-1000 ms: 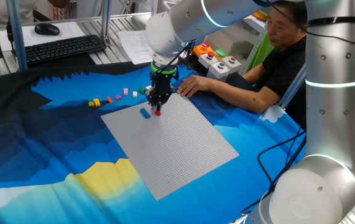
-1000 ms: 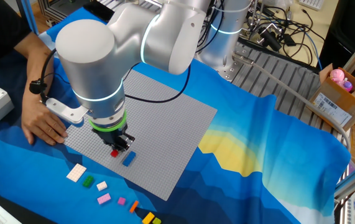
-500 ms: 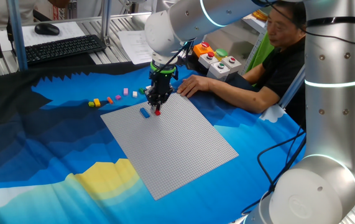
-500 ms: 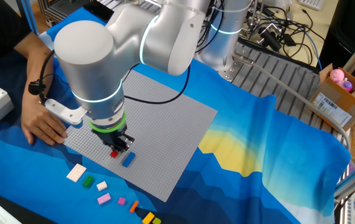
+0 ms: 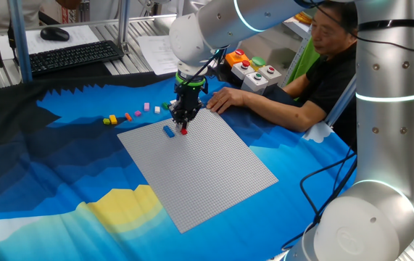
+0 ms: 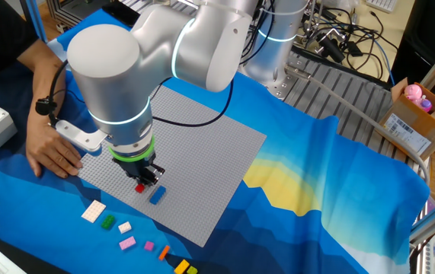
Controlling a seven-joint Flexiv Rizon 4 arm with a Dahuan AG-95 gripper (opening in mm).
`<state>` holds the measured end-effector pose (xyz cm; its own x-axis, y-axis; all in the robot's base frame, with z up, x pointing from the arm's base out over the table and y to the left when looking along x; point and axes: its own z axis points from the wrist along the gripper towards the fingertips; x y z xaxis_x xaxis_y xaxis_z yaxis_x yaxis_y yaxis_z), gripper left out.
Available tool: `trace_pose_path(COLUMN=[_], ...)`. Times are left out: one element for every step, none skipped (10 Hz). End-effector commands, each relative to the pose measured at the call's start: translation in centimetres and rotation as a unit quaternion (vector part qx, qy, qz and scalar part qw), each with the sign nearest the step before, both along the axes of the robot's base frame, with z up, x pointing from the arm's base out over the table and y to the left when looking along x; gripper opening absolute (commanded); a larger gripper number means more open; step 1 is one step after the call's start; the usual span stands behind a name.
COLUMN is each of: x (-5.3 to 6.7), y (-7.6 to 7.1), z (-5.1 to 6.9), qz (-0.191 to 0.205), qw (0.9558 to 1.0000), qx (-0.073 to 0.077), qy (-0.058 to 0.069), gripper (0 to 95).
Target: Stack small Lego blocks one on top of the other
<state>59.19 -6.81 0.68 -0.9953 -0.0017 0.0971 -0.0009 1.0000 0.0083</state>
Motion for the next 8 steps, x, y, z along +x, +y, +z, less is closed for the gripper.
trace_pose_path(x=[0.01,0.01,0.02,0.04,0.07,0.09,0.09,0.07], y=[0.01,0.01,0.02,0.04,0.07,0.08,0.07,0.05], z=[-0.18,-0.18,-0.22,-0.37,-0.53,-0.63,-0.61,-0.49], qz=[0.001,0.001,0.002,0.002,0.001,0.002,0.002,0.003], qw=[1.0000,1.0000,1.0000,1.0000,1.0000,1.0000,1.0000,1.0000], qx=[-0.001,-0.001,-0.003,-0.005,-0.005,-0.007,-0.007,-0.007], qy=[-0.001,-0.001,-0.002,-0.002,-0.004,-0.006,-0.005,-0.005], gripper=[0.0,0.0,0.0,0.0,0.0,0.0,0.0,0.0])
